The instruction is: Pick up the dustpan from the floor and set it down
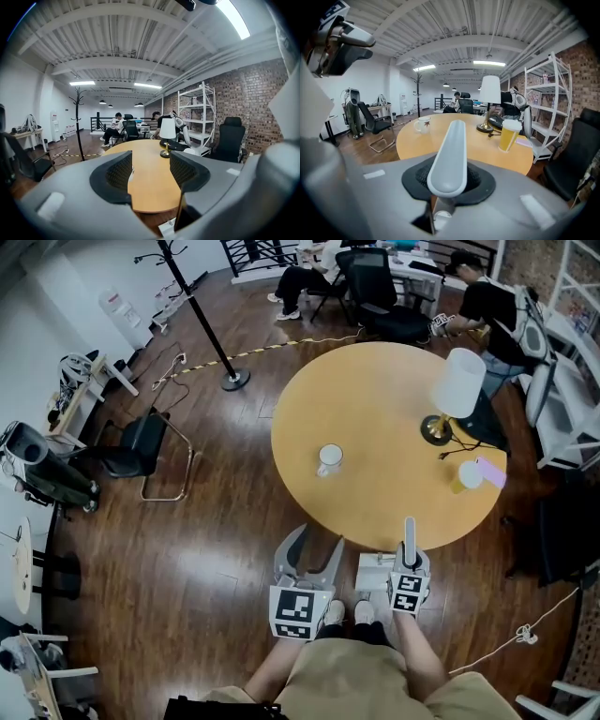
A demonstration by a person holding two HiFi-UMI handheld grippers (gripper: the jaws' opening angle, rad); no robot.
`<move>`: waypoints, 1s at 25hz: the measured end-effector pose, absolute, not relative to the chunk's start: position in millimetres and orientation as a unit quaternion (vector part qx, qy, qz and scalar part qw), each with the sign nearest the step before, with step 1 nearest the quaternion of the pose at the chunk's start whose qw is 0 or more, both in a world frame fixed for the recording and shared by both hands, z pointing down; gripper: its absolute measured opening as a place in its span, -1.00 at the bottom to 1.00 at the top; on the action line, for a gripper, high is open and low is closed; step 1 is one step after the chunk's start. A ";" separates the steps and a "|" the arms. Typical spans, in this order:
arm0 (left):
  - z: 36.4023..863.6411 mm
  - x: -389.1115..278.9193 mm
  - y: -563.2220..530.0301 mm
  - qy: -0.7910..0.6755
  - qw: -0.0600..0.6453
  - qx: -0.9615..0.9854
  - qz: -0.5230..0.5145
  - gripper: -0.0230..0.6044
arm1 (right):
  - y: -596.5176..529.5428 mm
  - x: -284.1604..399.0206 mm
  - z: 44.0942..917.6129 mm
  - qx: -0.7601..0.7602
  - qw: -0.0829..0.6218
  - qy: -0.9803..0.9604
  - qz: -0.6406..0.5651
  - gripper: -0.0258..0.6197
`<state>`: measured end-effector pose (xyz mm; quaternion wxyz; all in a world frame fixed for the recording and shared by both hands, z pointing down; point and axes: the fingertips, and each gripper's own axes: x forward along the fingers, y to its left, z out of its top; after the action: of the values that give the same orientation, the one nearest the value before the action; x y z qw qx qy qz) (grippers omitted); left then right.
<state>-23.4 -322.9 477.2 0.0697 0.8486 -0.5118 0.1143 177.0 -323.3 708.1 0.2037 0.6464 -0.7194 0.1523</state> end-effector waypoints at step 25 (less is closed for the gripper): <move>480.7 -0.7 -326.1 -0.511 0.068 0.851 0.105 -0.18 | -352.0 175.8 767.9 0.558 0.245 -0.765 0.209 -0.03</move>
<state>-0.7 -326.1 480.7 0.0677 0.8505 -0.5108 0.1052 175.8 -352.0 767.9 0.2452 0.5578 -0.7648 0.2093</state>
